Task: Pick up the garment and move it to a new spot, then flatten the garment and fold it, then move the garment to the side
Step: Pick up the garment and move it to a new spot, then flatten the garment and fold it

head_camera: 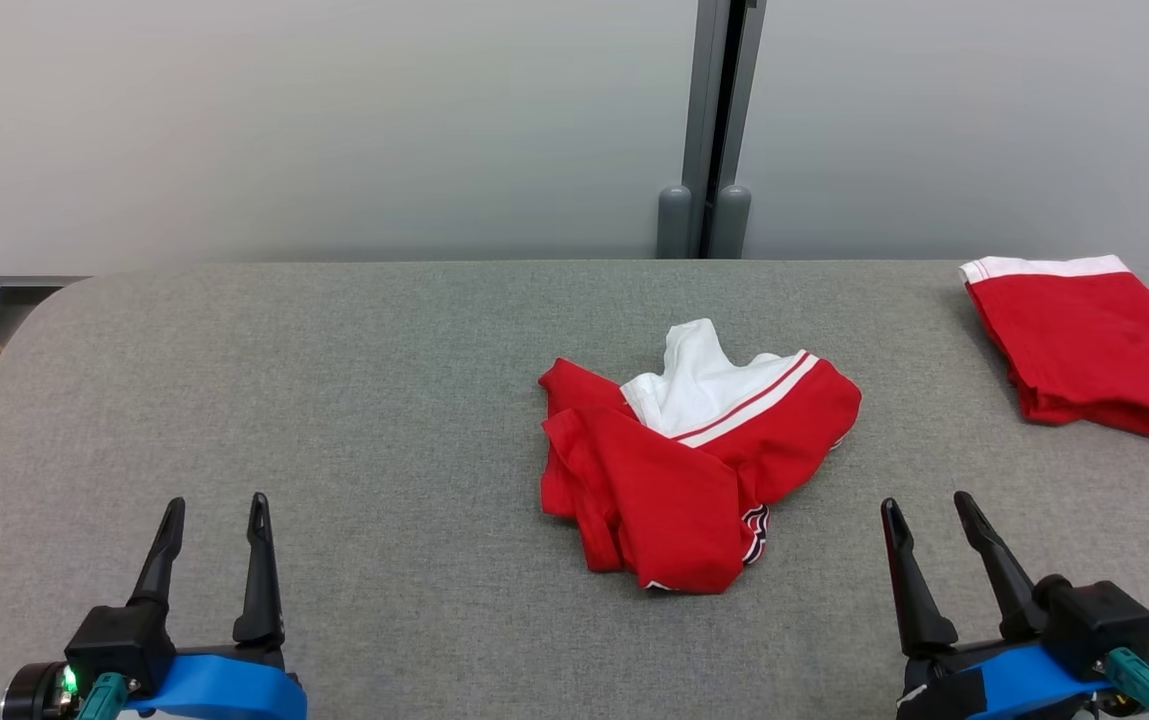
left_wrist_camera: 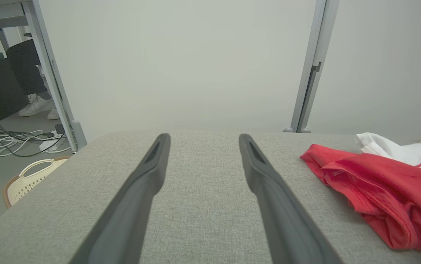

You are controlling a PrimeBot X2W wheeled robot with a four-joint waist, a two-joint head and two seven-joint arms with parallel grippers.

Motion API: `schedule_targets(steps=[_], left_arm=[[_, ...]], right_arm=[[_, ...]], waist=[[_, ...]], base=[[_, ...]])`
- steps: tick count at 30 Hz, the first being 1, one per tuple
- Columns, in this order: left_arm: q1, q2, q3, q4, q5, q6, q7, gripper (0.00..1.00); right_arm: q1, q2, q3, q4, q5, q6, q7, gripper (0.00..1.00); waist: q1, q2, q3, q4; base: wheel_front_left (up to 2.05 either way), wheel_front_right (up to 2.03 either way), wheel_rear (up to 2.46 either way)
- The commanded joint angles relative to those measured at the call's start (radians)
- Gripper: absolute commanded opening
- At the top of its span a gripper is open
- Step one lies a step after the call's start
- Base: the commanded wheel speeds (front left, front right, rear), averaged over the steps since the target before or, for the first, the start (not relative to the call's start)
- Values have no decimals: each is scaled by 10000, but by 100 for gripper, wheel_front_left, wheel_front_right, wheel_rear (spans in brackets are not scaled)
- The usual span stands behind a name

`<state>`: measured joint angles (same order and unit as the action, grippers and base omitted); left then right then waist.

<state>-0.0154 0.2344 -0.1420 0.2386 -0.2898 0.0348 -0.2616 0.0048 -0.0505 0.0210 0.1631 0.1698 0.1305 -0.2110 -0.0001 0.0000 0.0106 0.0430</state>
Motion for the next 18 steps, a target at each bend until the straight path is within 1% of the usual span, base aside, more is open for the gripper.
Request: schedule_targets(steps=[1, 18], left_arm=[[40, 0, 56, -40, 45, -5, -48, 100], [-42, -145, 385, 141, 419, -234, -48, 100]], right_arm=[[108, 1, -24, -48, 18, 5, 33, 100], [150, 1, -20, 46, 80, 5, 60, 100]], waist=[[1, 0, 5, -1], [1, 0, 57, -111]], base=[[0, 0, 0], [0, 0, 0]])
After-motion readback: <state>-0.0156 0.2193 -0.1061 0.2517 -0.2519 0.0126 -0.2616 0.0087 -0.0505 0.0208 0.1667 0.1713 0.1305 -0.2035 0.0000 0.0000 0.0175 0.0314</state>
